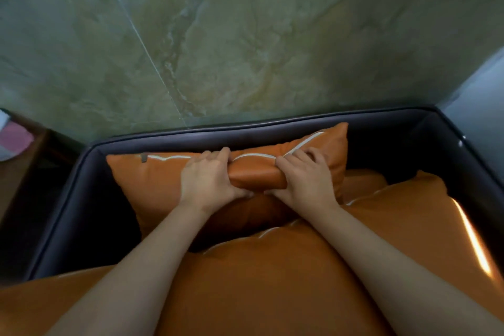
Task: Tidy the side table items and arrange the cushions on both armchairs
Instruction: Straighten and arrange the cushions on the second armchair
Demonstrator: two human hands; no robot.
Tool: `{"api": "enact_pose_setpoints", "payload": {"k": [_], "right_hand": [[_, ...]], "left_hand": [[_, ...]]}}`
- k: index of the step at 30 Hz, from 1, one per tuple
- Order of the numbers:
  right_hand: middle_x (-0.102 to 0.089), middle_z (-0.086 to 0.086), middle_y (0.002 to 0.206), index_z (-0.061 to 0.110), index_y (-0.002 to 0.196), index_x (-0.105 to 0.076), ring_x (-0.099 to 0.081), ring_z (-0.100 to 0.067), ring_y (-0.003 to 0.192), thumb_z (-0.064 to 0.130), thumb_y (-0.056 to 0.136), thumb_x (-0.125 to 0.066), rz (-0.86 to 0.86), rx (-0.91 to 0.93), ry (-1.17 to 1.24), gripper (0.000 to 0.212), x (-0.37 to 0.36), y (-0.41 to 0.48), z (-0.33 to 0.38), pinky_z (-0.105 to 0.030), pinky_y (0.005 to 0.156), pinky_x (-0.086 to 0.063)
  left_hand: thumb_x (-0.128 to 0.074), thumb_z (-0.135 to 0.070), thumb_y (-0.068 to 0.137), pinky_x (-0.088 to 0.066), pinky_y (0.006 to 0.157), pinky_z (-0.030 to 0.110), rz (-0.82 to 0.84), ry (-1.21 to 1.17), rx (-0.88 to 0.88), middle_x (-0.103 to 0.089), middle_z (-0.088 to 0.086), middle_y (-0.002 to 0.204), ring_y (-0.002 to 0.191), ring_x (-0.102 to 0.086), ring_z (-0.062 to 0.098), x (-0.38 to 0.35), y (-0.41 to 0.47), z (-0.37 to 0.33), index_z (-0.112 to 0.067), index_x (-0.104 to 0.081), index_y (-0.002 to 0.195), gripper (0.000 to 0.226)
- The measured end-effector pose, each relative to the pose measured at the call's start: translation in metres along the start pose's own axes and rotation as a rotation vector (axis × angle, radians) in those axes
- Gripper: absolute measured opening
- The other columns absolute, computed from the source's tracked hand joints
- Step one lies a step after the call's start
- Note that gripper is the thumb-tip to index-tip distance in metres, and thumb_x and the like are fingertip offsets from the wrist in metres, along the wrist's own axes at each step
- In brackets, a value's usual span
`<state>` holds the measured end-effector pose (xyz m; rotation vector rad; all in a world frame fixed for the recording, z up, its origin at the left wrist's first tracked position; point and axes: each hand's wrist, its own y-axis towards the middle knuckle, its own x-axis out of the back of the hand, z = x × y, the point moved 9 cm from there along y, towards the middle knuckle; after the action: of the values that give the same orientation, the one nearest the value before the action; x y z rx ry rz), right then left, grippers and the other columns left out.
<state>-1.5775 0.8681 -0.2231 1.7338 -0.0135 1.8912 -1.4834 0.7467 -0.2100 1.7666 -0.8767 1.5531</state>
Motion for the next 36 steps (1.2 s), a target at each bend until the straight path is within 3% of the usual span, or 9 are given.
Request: {"api": "enact_pose_setpoints", "payload": {"k": [10, 14, 21, 24, 27, 29, 33, 36], "right_hand": [[-0.069, 0.001, 0.088, 0.018, 0.091, -0.065, -0.061, -0.023, 0.091, 0.058, 0.060, -0.072, -0.291, 0.000, -0.082, 0.051, 0.189, 0.027, 0.017, -0.039, 0.090, -0.034], [-0.068, 0.000, 0.085, 0.018, 0.089, -0.063, -0.061, -0.026, 0.089, 0.062, 0.057, -0.068, -0.272, -0.022, -0.103, 0.055, 0.277, 0.020, 0.041, -0.040, 0.086, -0.032], [-0.065, 0.007, 0.082, 0.024, 0.088, -0.063, -0.057, -0.017, 0.080, 0.071, 0.062, -0.060, -0.218, -0.067, -0.011, 0.054, 0.379, -0.029, 0.078, -0.039, 0.083, -0.037], [-0.063, 0.010, 0.085, 0.028, 0.092, -0.061, -0.054, -0.014, 0.082, 0.078, 0.061, -0.056, -0.085, -0.092, 0.028, 0.059, 0.373, -0.050, 0.089, -0.035, 0.081, -0.036], [-0.064, 0.010, 0.094, 0.031, 0.100, -0.060, -0.053, -0.013, 0.088, 0.083, 0.060, -0.055, 0.127, -0.127, 0.079, 0.065, 0.314, -0.082, 0.097, -0.030, 0.078, -0.031], [-0.064, 0.009, 0.101, 0.031, 0.109, -0.059, -0.053, -0.013, 0.094, 0.081, 0.063, -0.057, 0.210, -0.191, 0.161, 0.068, 0.278, -0.105, 0.096, -0.028, 0.083, -0.032], [-0.057, 0.007, 0.125, 0.030, 0.129, -0.050, -0.048, -0.014, 0.118, 0.069, 0.073, -0.060, 0.081, -0.353, 0.247, 0.069, 0.263, -0.117, 0.081, -0.031, 0.107, -0.024], [-0.040, 0.005, 0.147, 0.032, 0.142, -0.035, -0.030, -0.013, 0.138, 0.068, 0.082, -0.037, 0.058, -0.401, 0.168, 0.071, 0.254, -0.123, 0.091, -0.037, 0.117, -0.010]], "left_hand": [[-0.077, -0.069, 0.043, -0.035, 0.065, 0.033, -0.304, 0.025, -0.231, -0.063, 0.004, 0.082, 0.082, -0.059, 0.028, 0.185, -0.009, -0.052, -0.018, -0.058, 0.093, 0.074], [-0.074, -0.074, 0.042, -0.038, 0.064, 0.035, -0.264, 0.002, -0.269, -0.063, 0.006, 0.083, 0.081, -0.059, 0.029, 0.267, -0.040, -0.075, -0.021, -0.056, 0.092, 0.074], [-0.069, -0.080, 0.043, -0.032, 0.057, 0.030, -0.063, 0.060, -0.334, -0.060, -0.009, 0.083, 0.079, -0.057, 0.016, 0.346, -0.108, -0.102, -0.033, -0.050, 0.090, 0.070], [-0.067, -0.083, 0.043, -0.034, 0.059, 0.031, 0.083, 0.078, -0.326, -0.059, -0.011, 0.084, 0.080, -0.055, 0.015, 0.329, -0.130, -0.096, -0.035, -0.047, 0.090, 0.070], [-0.067, -0.084, 0.044, -0.038, 0.063, 0.031, 0.306, 0.042, -0.294, -0.060, -0.011, 0.090, 0.086, -0.058, 0.015, 0.259, -0.155, -0.078, -0.035, -0.047, 0.092, 0.071], [-0.066, -0.084, 0.046, -0.038, 0.065, 0.031, 0.373, 0.007, -0.282, -0.059, -0.009, 0.093, 0.090, -0.058, 0.016, 0.219, -0.165, -0.071, -0.035, -0.047, 0.095, 0.072], [-0.065, -0.084, 0.046, -0.046, 0.078, 0.034, 0.338, -0.016, -0.247, -0.063, -0.006, 0.105, 0.097, -0.059, 0.020, 0.207, -0.144, -0.074, -0.034, -0.051, 0.107, 0.080], [-0.063, -0.083, 0.053, -0.045, 0.091, 0.035, 0.322, -0.005, -0.241, -0.062, -0.005, 0.121, 0.110, -0.057, 0.019, 0.209, -0.139, -0.073, -0.031, -0.052, 0.123, 0.088]]}}
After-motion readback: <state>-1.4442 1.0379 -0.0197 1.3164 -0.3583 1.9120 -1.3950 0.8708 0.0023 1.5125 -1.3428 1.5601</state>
